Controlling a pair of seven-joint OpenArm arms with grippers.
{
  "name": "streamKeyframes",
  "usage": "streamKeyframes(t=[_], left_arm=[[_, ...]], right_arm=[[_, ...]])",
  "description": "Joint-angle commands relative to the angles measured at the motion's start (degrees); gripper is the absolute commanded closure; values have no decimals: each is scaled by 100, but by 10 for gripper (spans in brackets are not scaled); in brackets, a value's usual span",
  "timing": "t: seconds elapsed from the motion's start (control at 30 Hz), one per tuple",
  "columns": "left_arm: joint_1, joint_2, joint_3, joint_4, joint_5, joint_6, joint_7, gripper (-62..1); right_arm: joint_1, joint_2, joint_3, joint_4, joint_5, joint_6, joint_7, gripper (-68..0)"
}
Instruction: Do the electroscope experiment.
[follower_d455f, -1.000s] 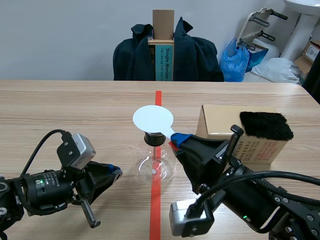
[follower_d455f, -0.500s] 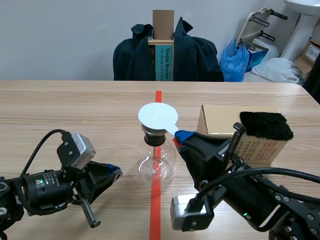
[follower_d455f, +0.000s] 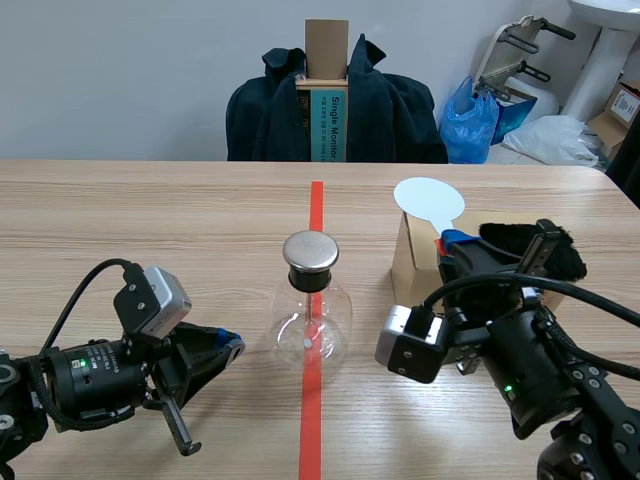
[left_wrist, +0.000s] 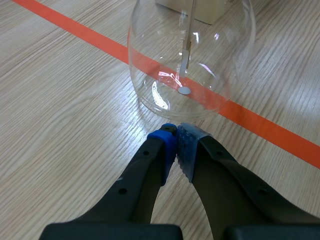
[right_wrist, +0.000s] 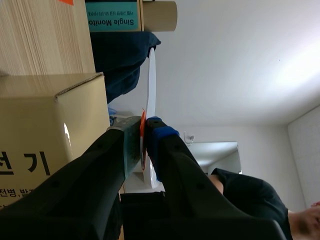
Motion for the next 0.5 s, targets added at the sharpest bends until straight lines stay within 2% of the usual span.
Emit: streamKeyframes(t=[0.0,0.13,0.47], left_arm=[[-31,44,-63,109,-57,-15,-74,-28],[-31,44,-63,109,-57,-15,-72,-28],[-28,44,-63,109,-57,-15,-59,-28]], right_arm=[[35,61,39,175,61,-61,26,-8],[37,61,39,175,61,-61,361,-8],[39,61,39,177,61,-63,1928,-8]])
